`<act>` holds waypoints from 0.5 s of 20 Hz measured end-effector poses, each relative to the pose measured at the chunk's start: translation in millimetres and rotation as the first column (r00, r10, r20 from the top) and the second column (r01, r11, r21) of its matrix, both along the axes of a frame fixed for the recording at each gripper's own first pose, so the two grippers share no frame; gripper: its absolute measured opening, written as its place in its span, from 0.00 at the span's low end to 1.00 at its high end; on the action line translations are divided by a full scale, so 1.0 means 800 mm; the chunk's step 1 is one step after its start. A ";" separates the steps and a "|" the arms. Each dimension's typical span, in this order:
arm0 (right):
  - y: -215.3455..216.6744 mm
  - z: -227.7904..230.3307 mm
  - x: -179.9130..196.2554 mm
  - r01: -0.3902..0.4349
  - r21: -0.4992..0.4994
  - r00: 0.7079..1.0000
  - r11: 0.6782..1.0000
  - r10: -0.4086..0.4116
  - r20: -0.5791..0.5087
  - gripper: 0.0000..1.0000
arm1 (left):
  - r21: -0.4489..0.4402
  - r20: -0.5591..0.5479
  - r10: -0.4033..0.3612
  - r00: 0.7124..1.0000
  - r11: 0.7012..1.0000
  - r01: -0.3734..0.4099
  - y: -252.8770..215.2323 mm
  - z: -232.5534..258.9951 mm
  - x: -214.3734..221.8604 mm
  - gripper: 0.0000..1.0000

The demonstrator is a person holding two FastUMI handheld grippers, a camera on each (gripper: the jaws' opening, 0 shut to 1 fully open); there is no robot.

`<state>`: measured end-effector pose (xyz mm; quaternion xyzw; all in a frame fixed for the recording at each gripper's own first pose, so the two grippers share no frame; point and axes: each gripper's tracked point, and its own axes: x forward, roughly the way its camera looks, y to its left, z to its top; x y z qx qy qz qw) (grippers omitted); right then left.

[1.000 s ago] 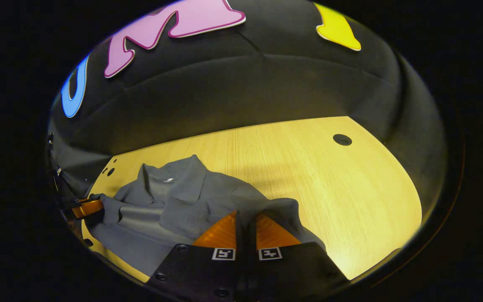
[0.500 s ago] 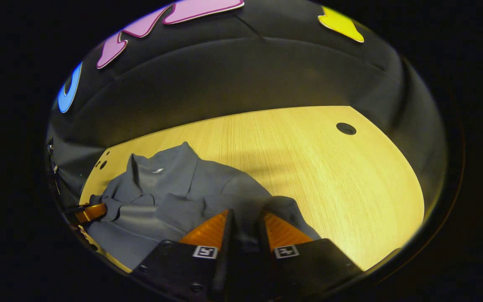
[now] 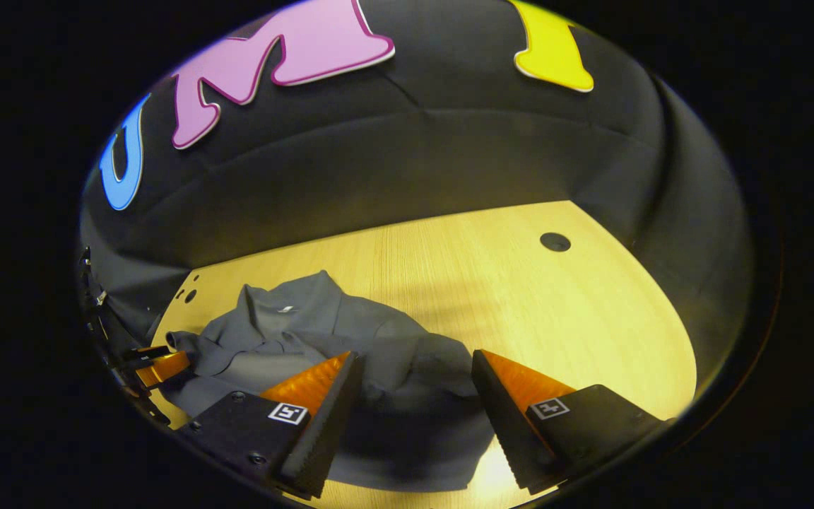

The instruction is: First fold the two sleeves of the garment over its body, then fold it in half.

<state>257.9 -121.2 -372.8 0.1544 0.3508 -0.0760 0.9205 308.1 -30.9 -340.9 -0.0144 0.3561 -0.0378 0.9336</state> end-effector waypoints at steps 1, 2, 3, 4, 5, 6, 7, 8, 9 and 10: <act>0.001 0.015 -0.007 -0.006 -0.006 1.000 1.000 0.006 0.020 0.98 | 0.001 0.019 0.000 1.000 1.000 0.000 0.003 0.014 -0.007 0.99; 0.002 0.030 -0.014 -0.014 -0.006 0.999 1.000 0.014 0.036 0.98 | 0.003 0.043 0.000 0.999 1.000 0.000 0.007 0.027 -0.016 0.99; 0.005 0.046 -0.022 -0.023 -0.002 0.998 1.000 0.023 0.053 0.98 | -0.003 0.070 -0.001 0.998 1.000 0.001 0.009 0.044 -0.026 0.99; 0.008 0.062 -0.031 -0.028 0.000 0.997 1.000 0.028 0.074 0.98 | -0.019 0.100 -0.010 0.995 1.000 0.012 0.006 0.059 -0.037 0.99; 0.012 0.078 -0.042 -0.036 -0.001 0.994 0.999 0.036 0.100 0.98 | -0.035 0.126 -0.018 0.992 0.999 0.023 0.004 0.075 -0.050 0.99; 0.015 0.093 -0.052 -0.046 -0.006 0.991 0.999 0.046 0.123 0.98 | -0.048 0.146 -0.022 0.989 0.998 0.029 0.005 0.086 -0.067 0.98; 0.019 0.106 -0.062 -0.058 -0.014 0.988 0.998 0.059 0.144 0.98 | -0.057 0.164 -0.022 0.986 0.998 0.032 0.005 0.099 -0.082 0.98; 0.025 0.120 -0.073 -0.073 -0.022 0.984 0.997 0.075 0.161 0.98 | -0.065 0.179 -0.024 0.984 0.997 0.036 0.005 0.111 -0.099 0.97; 0.031 0.132 -0.085 -0.089 -0.029 0.980 0.996 0.093 0.176 0.97 | -0.064 0.196 -0.030 0.980 0.997 0.043 0.004 0.123 -0.115 0.97; 0.037 0.142 -0.095 -0.103 -0.032 0.977 0.994 0.107 0.187 0.97 | -0.053 0.213 -0.045 0.976 0.997 0.058 0.005 0.134 -0.131 0.97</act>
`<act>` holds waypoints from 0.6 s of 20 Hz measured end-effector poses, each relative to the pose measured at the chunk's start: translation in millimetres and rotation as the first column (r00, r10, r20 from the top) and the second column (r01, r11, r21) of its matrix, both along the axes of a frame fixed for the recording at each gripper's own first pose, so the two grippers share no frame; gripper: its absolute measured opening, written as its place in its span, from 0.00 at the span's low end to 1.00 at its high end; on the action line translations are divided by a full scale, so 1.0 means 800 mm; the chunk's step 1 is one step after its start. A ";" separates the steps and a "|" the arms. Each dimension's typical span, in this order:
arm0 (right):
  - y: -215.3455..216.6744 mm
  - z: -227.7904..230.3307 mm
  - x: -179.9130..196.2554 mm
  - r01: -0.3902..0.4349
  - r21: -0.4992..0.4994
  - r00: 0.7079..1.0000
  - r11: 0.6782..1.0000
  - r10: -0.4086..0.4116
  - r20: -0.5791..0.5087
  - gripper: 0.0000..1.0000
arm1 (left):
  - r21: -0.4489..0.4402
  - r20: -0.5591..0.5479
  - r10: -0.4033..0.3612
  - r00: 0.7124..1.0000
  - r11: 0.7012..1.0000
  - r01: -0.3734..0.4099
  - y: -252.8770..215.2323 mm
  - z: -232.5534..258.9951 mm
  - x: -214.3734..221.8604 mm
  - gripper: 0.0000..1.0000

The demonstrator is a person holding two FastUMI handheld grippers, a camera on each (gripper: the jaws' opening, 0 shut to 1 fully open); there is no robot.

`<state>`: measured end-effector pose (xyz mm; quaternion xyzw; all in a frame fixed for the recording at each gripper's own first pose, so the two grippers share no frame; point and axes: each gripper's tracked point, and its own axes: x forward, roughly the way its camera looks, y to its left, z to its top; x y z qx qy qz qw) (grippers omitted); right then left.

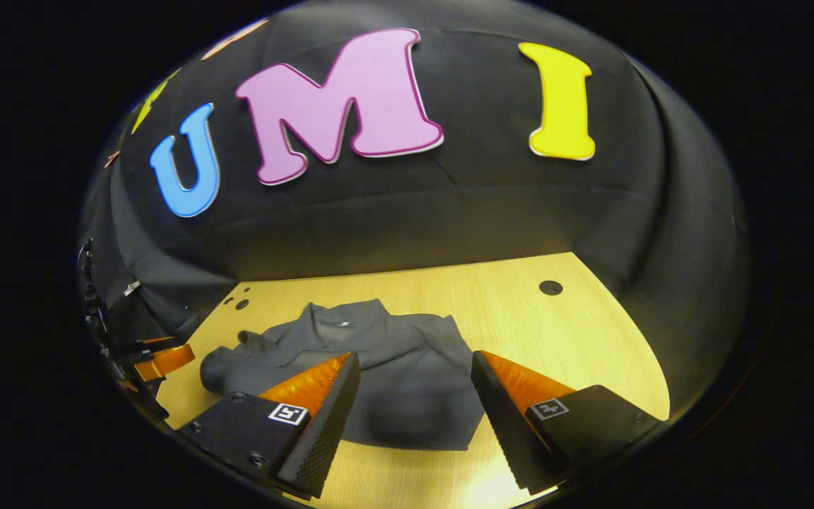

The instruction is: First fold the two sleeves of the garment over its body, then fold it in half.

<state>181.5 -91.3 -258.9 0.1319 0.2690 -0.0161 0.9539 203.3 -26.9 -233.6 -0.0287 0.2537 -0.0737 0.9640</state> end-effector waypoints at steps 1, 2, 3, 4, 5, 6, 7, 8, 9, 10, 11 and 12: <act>0.006 0.011 -0.009 -0.013 0.003 1.000 1.000 0.013 0.014 0.97 | 0.020 0.016 -0.006 1.000 1.000 0.006 0.002 0.012 -0.018 0.98; 0.008 0.020 -0.019 -0.019 0.006 1.000 1.000 0.019 0.025 0.97 | 0.026 0.030 -0.013 0.999 1.000 0.012 0.003 0.021 -0.032 0.97; 0.009 0.030 -0.030 -0.023 0.011 0.999 1.000 0.023 0.033 0.97 | 0.019 0.041 -0.018 0.999 1.000 0.017 0.000 0.032 -0.050 0.98; 0.011 0.038 -0.041 -0.025 0.011 0.999 1.000 0.025 0.044 0.98 | 0.007 0.044 -0.020 0.999 1.000 0.020 -0.003 0.038 -0.067 0.98; 0.013 0.046 -0.057 -0.033 -0.005 0.998 0.999 0.033 0.055 0.97 | -0.004 0.049 -0.022 0.999 1.000 0.022 -0.004 0.045 -0.086 0.97; 0.013 0.048 -0.069 -0.043 -0.032 0.997 0.999 0.045 0.064 0.97 | -0.009 0.053 -0.018 0.998 1.000 0.019 -0.001 0.048 -0.100 0.98; 0.012 0.050 -0.082 -0.049 -0.059 0.996 0.997 0.053 0.071 0.97 | -0.014 0.050 -0.021 0.999 1.000 0.021 -0.002 0.050 -0.116 0.98; 0.016 0.050 -0.096 -0.054 -0.064 0.996 0.996 0.058 0.073 0.97 | -0.021 0.041 -0.020 0.999 1.000 0.021 -0.003 0.048 -0.133 0.97; 0.023 0.048 -0.112 -0.059 -0.053 0.996 0.997 0.063 0.067 0.97 | -0.032 0.029 -0.029 0.999 0.999 0.030 -0.007 0.046 -0.149 0.97; 0.030 0.045 -0.129 -0.065 -0.043 0.996 0.997 0.067 0.059 0.97 | -0.045 0.015 -0.032 0.999 0.998 0.032 -0.009 0.043 -0.161 0.98; 0.032 0.045 -0.143 -0.067 -0.050 0.996 0.996 0.070 0.058 0.97 | -0.065 -0.011 -0.040 0.999 0.997 0.039 -0.013 0.036 -0.174 0.98; 0.033 0.043 -0.157 -0.061 -0.059 0.997 0.996 0.064 0.052 0.98 | -0.081 -0.035 -0.042 0.999 0.996 0.039 -0.017 0.030 -0.187 0.97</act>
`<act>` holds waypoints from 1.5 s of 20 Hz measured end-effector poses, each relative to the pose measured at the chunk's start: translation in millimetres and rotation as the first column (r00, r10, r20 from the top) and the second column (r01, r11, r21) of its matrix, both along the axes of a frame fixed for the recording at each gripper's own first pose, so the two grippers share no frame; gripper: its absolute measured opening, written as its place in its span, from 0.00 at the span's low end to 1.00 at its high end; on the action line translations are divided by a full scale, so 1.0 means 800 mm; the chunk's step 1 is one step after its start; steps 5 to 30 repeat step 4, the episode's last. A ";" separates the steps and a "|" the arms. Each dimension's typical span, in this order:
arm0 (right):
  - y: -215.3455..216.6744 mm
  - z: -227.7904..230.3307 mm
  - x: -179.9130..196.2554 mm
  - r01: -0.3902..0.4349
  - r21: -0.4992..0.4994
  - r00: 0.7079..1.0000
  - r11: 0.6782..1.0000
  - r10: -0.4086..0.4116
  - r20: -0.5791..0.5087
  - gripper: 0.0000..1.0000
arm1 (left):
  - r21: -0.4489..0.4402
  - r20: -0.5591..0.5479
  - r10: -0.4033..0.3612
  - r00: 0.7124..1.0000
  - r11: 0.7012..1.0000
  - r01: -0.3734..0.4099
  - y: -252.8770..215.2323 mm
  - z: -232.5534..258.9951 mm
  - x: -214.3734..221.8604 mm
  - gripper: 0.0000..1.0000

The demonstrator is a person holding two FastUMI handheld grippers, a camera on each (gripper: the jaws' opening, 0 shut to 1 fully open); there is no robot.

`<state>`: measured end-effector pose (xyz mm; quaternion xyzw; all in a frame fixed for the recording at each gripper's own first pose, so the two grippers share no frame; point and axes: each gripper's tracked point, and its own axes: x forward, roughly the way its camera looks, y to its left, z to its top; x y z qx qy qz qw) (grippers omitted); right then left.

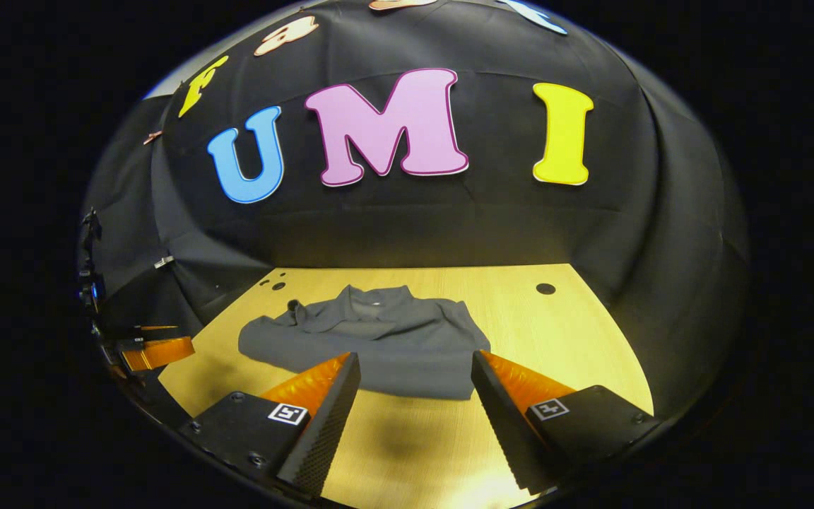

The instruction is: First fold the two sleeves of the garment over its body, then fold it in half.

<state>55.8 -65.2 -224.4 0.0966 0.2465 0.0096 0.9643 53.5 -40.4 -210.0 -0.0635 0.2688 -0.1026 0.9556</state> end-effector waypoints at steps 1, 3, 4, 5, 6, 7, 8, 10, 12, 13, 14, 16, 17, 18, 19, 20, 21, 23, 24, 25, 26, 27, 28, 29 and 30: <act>0.006 -0.001 -0.014 0.000 0.002 1.000 1.000 0.000 -0.003 0.98 | -0.009 -0.019 0.001 1.000 1.000 -0.001 -0.001 -0.005 -0.011 0.96; 0.018 -0.005 -0.036 -0.005 0.011 1.000 1.000 0.005 -0.016 0.98 | -0.013 -0.045 0.000 0.999 1.000 -0.001 -0.003 -0.013 -0.024 0.96; 0.023 -0.009 -0.044 -0.014 0.010 1.000 1.000 0.014 -0.027 0.97 | -0.009 -0.052 -0.001 0.999 1.000 0.000 -0.003 -0.016 -0.027 0.92; 0.023 -0.009 -0.044 -0.014 0.010 1.000 1.000 0.014 -0.027 0.97 | -0.009 -0.052 -0.001 0.999 1.000 0.000 -0.003 -0.016 -0.027 0.92; 0.023 -0.009 -0.044 -0.014 0.010 1.000 1.000 0.014 -0.027 0.97 | -0.009 -0.052 -0.001 0.999 1.000 0.000 -0.003 -0.016 -0.027 0.92; 0.023 -0.009 -0.044 -0.014 0.010 1.000 1.000 0.014 -0.027 0.97 | -0.009 -0.052 -0.001 0.999 1.000 0.000 -0.003 -0.016 -0.027 0.92; 0.023 -0.009 -0.044 -0.014 0.010 1.000 1.000 0.014 -0.027 0.97 | -0.009 -0.052 -0.001 0.999 1.000 0.000 -0.003 -0.016 -0.027 0.92; 0.023 -0.009 -0.044 -0.014 0.010 1.000 1.000 0.014 -0.027 0.97 | -0.009 -0.052 -0.001 0.999 1.000 0.000 -0.003 -0.016 -0.027 0.92; 0.023 -0.009 -0.044 -0.014 0.010 1.000 1.000 0.014 -0.027 0.97 | -0.009 -0.052 -0.001 0.999 1.000 0.000 -0.003 -0.016 -0.027 0.92; 0.023 -0.009 -0.044 -0.014 0.010 1.000 1.000 0.014 -0.027 0.97 | -0.009 -0.052 -0.001 0.999 1.000 0.000 -0.003 -0.016 -0.027 0.92; 0.023 -0.009 -0.044 -0.014 0.010 1.000 1.000 0.014 -0.027 0.97 | -0.009 -0.052 -0.001 0.999 1.000 0.000 -0.003 -0.016 -0.027 0.92; 0.023 -0.009 -0.044 -0.014 0.010 1.000 1.000 0.014 -0.027 0.97 | -0.009 -0.052 -0.001 0.999 1.000 0.000 -0.003 -0.016 -0.027 0.92; 0.023 -0.009 -0.044 -0.014 0.010 1.000 1.000 0.014 -0.027 0.97 | -0.009 -0.052 -0.001 0.999 1.000 0.000 -0.003 -0.016 -0.027 0.92; 0.023 -0.009 -0.044 -0.014 0.010 1.000 1.000 0.014 -0.027 0.97 | -0.009 -0.052 -0.001 0.999 1.000 0.000 -0.003 -0.016 -0.027 0.92; 0.023 -0.009 -0.044 -0.014 0.010 1.000 1.000 0.014 -0.027 0.97 | -0.009 -0.052 -0.001 0.999 1.000 0.000 -0.003 -0.016 -0.027 0.92; 0.023 -0.009 -0.044 -0.014 0.010 1.000 1.000 0.014 -0.027 0.97 | -0.009 -0.052 -0.001 0.999 1.000 0.000 -0.003 -0.016 -0.027 0.92; 0.023 -0.009 -0.044 -0.014 0.010 1.000 1.000 0.014 -0.027 0.97 | -0.009 -0.052 -0.001 0.999 1.000 0.000 -0.003 -0.016 -0.027 0.92; 0.023 -0.009 -0.044 -0.014 0.010 1.000 1.000 0.014 -0.027 0.97 | -0.009 -0.052 -0.001 0.999 1.000 0.000 -0.003 -0.016 -0.027 0.92; 0.023 -0.009 -0.044 -0.014 0.010 1.000 1.000 0.014 -0.027 0.97 | -0.009 -0.052 -0.001 0.999 1.000 0.000 -0.003 -0.016 -0.027 0.92; 0.023 -0.009 -0.044 -0.014 0.010 1.000 1.000 0.014 -0.027 0.97 | -0.009 -0.052 -0.001 0.999 1.000 0.000 -0.003 -0.016 -0.027 0.92; 0.023 -0.009 -0.044 -0.014 0.010 1.000 1.000 0.014 -0.027 0.97 | -0.009 -0.052 -0.001 0.999 1.000 0.000 -0.003 -0.016 -0.027 0.92; 0.023 -0.009 -0.044 -0.014 0.010 1.000 1.000 0.014 -0.027 0.97 | -0.009 -0.052 -0.001 0.999 1.000 0.000 -0.003 -0.016 -0.027 0.92; 0.023 -0.009 -0.044 -0.014 0.010 1.000 1.000 0.014 -0.027 0.97 | -0.009 -0.052 -0.001 0.999 1.000 0.000 -0.003 -0.016 -0.027 0.92; 0.023 -0.009 -0.044 -0.014 0.010 1.000 1.000 0.014 -0.027 0.97 | -0.009 -0.052 -0.001 0.999 1.000 0.000 -0.003 -0.016 -0.027 0.92; 0.023 -0.009 -0.044 -0.014 0.010 1.000 1.000 0.014 -0.027 0.97 | -0.009 -0.052 -0.001 0.999 1.000 0.000 -0.003 -0.016 -0.027 0.92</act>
